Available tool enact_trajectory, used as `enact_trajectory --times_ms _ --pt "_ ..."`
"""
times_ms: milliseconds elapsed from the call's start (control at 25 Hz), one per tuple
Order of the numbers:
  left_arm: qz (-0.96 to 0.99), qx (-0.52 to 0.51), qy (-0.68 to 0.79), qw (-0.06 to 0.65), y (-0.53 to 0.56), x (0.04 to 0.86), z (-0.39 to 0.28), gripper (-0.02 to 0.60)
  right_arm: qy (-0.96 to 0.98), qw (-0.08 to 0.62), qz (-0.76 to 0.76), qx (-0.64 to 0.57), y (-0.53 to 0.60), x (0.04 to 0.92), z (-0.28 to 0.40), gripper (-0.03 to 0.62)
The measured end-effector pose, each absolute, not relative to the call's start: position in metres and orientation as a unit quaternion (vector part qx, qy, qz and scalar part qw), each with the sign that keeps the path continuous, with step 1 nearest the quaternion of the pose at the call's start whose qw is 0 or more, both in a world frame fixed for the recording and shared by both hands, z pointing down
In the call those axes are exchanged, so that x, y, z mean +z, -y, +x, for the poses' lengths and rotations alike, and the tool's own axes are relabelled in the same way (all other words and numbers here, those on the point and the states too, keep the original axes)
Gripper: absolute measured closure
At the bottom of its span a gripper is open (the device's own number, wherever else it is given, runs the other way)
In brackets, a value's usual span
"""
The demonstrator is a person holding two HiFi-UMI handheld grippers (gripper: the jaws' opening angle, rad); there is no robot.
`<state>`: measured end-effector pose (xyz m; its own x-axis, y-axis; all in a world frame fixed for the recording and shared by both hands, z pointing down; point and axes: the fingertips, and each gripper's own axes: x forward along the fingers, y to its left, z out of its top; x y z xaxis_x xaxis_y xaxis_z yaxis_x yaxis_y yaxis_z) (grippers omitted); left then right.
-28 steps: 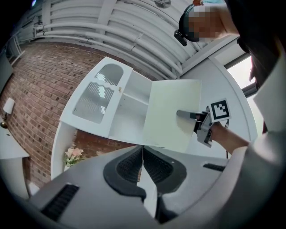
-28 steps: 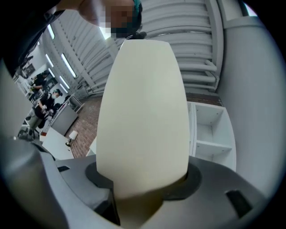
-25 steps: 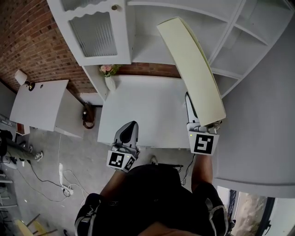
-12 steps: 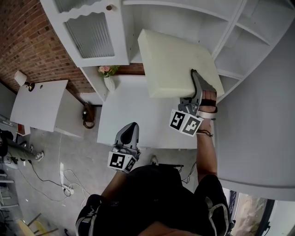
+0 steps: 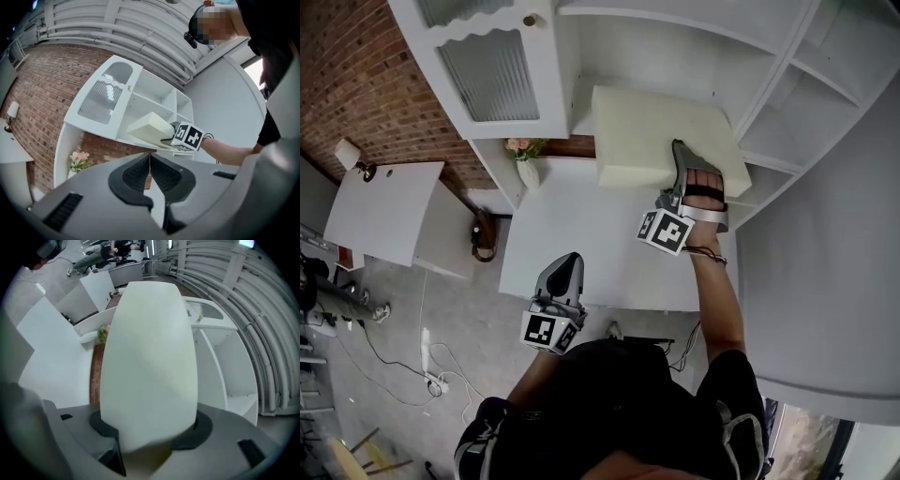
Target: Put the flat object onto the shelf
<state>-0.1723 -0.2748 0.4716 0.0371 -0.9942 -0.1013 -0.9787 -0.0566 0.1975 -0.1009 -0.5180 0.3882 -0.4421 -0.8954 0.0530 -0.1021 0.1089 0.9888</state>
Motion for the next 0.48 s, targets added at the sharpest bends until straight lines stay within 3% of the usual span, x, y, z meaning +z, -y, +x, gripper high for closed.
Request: enact_trajectory --times_ms 480 --pt "0.709 -0.113 0.695 0.040 0.290 0.476 -0.180 0.566 0.619 0.434 0.332 -0.564 0.574 0.431 -0.134 0.275"
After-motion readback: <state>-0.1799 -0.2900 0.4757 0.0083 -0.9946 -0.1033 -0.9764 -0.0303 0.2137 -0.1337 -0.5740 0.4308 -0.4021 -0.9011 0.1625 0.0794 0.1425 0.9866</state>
